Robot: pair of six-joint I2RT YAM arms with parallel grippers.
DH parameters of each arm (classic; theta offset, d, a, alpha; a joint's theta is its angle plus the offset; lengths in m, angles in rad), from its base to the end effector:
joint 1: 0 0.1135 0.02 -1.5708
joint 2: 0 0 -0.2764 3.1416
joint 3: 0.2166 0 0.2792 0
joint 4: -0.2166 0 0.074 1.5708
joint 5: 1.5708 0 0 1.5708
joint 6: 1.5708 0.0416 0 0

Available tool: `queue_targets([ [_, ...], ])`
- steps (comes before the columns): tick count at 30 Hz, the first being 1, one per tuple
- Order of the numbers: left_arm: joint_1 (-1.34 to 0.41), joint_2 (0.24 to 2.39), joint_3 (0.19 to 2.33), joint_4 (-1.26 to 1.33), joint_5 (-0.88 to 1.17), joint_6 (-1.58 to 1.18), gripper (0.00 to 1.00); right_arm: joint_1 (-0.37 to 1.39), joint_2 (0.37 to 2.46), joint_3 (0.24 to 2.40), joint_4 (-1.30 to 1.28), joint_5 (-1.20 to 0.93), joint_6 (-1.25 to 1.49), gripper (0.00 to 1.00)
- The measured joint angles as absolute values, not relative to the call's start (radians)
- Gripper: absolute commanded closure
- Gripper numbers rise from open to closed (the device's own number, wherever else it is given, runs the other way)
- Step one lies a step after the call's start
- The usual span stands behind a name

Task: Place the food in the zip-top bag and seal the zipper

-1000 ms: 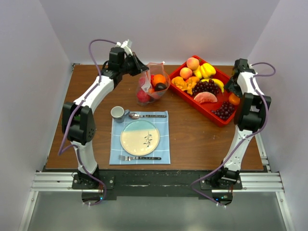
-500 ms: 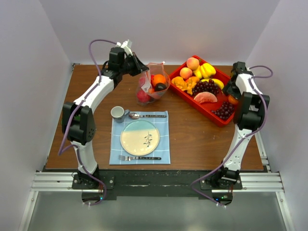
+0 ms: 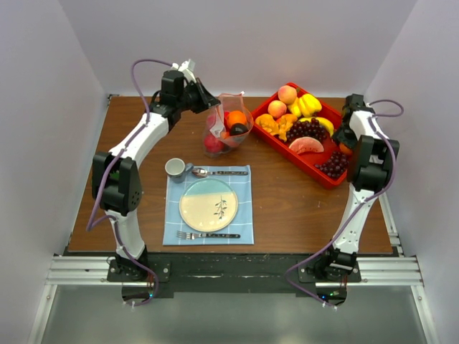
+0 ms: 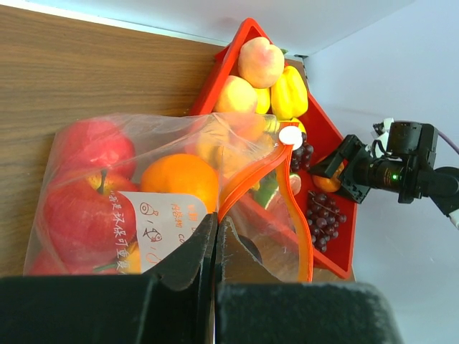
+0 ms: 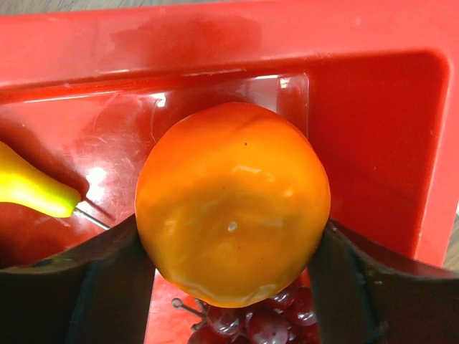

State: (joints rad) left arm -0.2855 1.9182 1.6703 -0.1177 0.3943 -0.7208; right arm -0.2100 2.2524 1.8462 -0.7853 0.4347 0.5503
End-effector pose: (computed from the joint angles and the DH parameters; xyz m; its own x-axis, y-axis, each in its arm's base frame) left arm 0.4735 -0.1556 0.3245 -0.6565 -0.4423 -0.6110 0.2276 0.6561 -0.7196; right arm 0.4949 -0.1234 0.1717 -0.5958 0.6119 -0.5202 0.7663 0.6271 -0.1398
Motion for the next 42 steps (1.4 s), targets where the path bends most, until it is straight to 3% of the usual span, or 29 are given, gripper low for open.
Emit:
queue_targets([
  [1,-0.284,1.918,1.670,-0.118,0.394,-0.721,1.00,-0.210,2.252,1.845,-0.782,0.436,0.547,0.53],
  [7,-0.281,1.918,1.670,-0.116,0.395,-0.722,1.00,-0.204,2.248,1.841,-0.770,0.443,0.532,0.66],
  [29,-0.276,1.918,1.664,-0.111,0.401,-0.722,1.00,-0.020,1.836,1.739,-0.738,0.467,0.504,0.68],
  [35,-0.276,1.918,1.664,-0.110,0.402,-0.722,1.00,0.185,1.773,1.744,-0.734,0.423,0.505,0.67],
  [42,-0.276,1.918,1.664,-0.109,0.402,-0.722,1.00,0.508,1.777,1.899,-0.711,0.379,0.501,0.65],
])
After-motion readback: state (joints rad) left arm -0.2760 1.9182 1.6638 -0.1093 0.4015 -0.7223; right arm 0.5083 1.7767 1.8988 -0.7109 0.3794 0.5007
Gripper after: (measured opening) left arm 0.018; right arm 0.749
